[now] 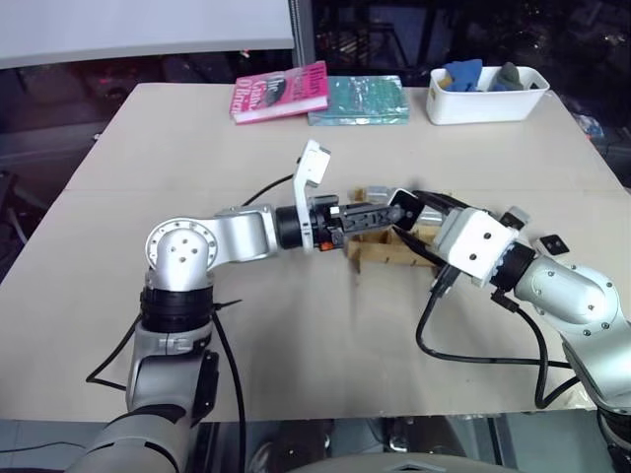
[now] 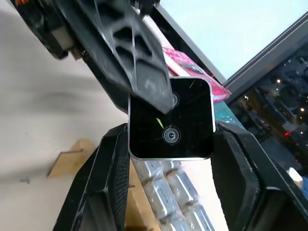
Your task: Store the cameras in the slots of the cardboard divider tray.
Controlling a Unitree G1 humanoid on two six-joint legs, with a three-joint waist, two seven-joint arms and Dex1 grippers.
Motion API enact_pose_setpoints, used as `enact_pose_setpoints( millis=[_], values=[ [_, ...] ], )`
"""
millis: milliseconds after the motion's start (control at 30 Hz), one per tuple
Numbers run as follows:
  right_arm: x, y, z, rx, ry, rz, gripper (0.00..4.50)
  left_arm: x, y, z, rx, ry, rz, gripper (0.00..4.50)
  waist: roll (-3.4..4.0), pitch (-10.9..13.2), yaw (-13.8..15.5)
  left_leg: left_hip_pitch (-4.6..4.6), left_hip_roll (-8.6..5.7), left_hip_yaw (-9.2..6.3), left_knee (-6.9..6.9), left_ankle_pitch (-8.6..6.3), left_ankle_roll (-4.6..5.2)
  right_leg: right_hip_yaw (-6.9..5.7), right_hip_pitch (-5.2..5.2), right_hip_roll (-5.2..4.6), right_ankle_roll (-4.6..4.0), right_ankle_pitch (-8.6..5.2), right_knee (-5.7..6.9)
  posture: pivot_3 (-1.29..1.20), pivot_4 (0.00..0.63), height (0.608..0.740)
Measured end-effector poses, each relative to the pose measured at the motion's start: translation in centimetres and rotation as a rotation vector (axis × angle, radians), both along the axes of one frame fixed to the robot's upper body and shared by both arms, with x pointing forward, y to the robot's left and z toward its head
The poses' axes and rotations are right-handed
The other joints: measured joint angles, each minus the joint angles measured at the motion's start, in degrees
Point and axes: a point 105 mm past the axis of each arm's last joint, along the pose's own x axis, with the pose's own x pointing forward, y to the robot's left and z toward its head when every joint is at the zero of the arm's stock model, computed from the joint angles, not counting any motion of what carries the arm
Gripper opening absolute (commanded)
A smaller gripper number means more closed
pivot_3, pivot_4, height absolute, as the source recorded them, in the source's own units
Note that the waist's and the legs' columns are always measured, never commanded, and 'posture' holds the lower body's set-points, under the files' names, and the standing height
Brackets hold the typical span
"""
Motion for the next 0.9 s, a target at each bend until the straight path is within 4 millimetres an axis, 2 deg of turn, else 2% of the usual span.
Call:
enact_pose_setpoints(
  millis=[67,167,200,333,467,567,633,767,900],
  values=[
    [0.1,0.1,-0.1,0.015,0.015,0.004,2.97,0.0,0.0,0.3,-0.003,-0.005,-0.008,0.73,0.00,0.00,-0.03,0.00,-0.01,-0.01,0.00,0.00,0.00,0.00,0.00,0.00,0.00,0.00,0.00,0.00,0.150,0.740],
    [0.0,0.3,-0.1,0.025,0.021,0.017,4.24,0.1,0.0,0.2,-0.002,0.002,-0.002,0.71,0.00,0.00,-0.05,0.00,0.00,-0.01,0.00,0.00,0.00,-0.01,0.00,0.00,0.00,0.00,0.01,0.00,0.150,0.740],
    [-0.1,0.3,-0.1,0.030,0.023,0.021,4.50,0.2,0.1,0.1,0.001,0.001,0.000,0.71,0.01,0.00,-0.06,0.01,0.00,-0.01,0.00,0.00,0.00,-0.01,0.00,0.00,0.00,0.00,0.01,0.00,0.150,0.740],
    [-0.1,0.0,-0.2,0.043,0.024,-0.014,4.50,1.1,0.9,-0.1,0.026,-0.033,0.040,0.71,0.00,0.00,-0.06,0.01,-0.02,0.00,-0.01,0.00,0.00,-0.03,0.00,0.10,0.00,0.00,0.00,0.00,0.150,0.740],
    [-1.0,-1.8,-1.7,0.214,0.198,-0.061,4.50,2.9,3.0,0.4,0.099,-0.173,0.113,0.71,0.01,0.00,0.10,-0.04,-0.05,0.01,-0.05,0.00,-0.01,-0.08,-0.01,0.13,-0.01,0.00,-0.04,0.00,0.150,0.740],
    [-2.5,-3.8,-1.8,0.328,0.299,-0.084,4.50,3.7,3.4,0.5,0.188,-0.318,0.053,0.71,0.02,0.00,0.16,-0.04,-0.10,0.02,-0.04,0.00,0.01,-0.11,0.01,0.13,0.00,0.00,-0.06,0.00,0.150,0.740],
    [-3.4,-4.7,-1.5,0.359,0.309,-0.098,4.50,4.0,3.4,0.0,0.248,-0.394,-0.010,0.71,0.02,0.00,0.10,-0.03,-0.09,0.01,-0.04,0.00,0.01,-0.12,0.02,0.16,0.00,0.00,-0.05,0.00,0.150,0.740],
    [-5.2,-6.4,-1.5,0.408,0.354,-0.126,4.50,4.5,2.2,-2.2,0.378,-0.517,-0.204,0.71,0.06,0.02,-0.12,0.00,-0.03,0.11,-0.04,-0.02,0.03,0.08,-0.02,0.27,-0.01,-0.01,-0.02,0.00,0.150,0.740],
    [-6.3,-7.1,-2.0,0.446,0.390,-0.145,4.50,5.6,1.0,-2.7,0.478,-0.655,-0.338,0.71,0.03,0.04,0.10,-0.05,-0.08,0.08,-0.04,-0.04,0.08,0.04,-0.02,0.31,0.00,-0.01,-0.07,0.00,0.150,0.740]
  ],
)
